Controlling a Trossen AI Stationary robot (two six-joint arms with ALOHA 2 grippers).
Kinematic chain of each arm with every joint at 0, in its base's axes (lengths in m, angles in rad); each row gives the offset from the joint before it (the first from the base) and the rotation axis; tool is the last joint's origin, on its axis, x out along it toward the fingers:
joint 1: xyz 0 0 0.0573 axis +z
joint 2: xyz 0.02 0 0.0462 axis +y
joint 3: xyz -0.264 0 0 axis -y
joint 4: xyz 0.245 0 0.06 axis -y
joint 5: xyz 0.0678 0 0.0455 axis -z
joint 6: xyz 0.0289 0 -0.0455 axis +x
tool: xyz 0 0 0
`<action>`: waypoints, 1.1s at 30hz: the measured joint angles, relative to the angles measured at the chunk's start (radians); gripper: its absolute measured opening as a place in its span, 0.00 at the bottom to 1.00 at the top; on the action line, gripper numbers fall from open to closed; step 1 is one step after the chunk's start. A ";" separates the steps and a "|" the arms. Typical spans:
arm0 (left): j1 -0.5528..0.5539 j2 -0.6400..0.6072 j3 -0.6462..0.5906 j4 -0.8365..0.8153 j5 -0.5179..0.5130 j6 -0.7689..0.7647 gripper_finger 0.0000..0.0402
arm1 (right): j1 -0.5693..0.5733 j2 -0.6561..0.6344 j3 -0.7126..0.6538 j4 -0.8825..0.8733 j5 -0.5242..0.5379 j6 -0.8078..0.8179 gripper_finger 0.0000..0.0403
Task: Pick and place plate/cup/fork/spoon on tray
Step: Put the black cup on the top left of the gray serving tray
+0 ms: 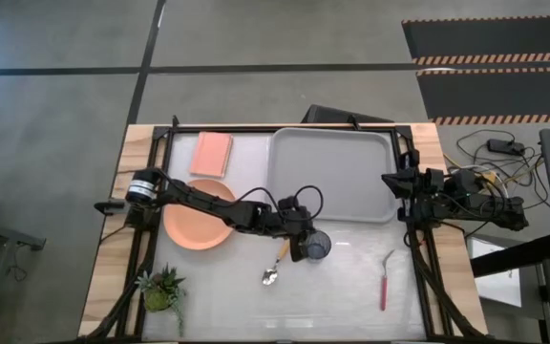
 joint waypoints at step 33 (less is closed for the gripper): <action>0.488 -0.250 -0.020 -0.060 -0.016 0.045 0.00 | 0.000 0.011 0.034 -0.049 0.001 0.051 0.02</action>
